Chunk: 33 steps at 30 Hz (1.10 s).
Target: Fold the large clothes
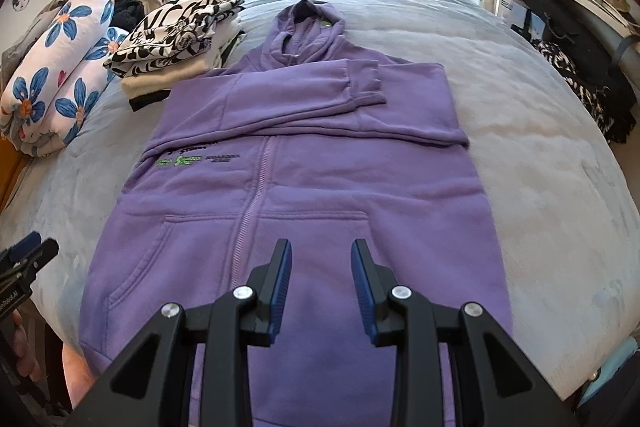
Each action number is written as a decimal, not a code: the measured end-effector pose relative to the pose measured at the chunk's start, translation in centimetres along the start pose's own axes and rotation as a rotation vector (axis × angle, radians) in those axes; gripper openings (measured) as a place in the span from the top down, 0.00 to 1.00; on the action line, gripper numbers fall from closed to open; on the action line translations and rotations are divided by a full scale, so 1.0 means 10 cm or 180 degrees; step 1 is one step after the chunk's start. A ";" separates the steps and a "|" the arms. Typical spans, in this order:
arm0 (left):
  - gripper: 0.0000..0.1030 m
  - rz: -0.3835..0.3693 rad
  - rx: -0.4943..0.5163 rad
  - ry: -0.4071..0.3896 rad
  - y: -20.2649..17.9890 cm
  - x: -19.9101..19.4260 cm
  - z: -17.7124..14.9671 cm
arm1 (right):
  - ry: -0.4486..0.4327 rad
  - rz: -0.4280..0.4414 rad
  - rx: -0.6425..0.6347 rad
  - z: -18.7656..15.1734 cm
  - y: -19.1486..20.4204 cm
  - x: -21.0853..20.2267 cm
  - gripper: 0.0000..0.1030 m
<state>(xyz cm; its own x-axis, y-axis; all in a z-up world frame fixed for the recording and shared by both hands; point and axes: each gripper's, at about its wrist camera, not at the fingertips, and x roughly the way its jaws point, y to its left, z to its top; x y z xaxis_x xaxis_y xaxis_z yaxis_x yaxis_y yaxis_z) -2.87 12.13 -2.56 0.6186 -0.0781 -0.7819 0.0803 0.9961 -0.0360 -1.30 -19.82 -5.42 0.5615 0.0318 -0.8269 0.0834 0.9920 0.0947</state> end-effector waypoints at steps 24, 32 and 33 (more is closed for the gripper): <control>0.27 -0.0604 -0.0457 0.0770 0.42 0.45 -0.73 | 0.0000 0.0103 0.0367 -0.64 -1.11 -0.19 0.57; 0.27 -0.0792 -0.0385 0.0863 0.31 0.52 -0.79 | 0.0341 0.0101 0.0461 -0.91 -1.58 -0.07 0.57; 0.27 -0.0806 -0.0362 0.0885 0.28 0.54 -0.80 | 0.0400 0.0159 0.0496 -0.95 -1.62 -0.04 0.57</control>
<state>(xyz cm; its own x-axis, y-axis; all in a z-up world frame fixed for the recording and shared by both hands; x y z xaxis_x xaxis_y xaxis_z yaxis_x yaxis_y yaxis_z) -5.54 14.85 -11.82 0.3537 -0.3237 -0.8776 0.1064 0.9461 -0.3060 -10.74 -34.78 -11.88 0.4619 0.1050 -0.8807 0.1898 0.9583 0.2138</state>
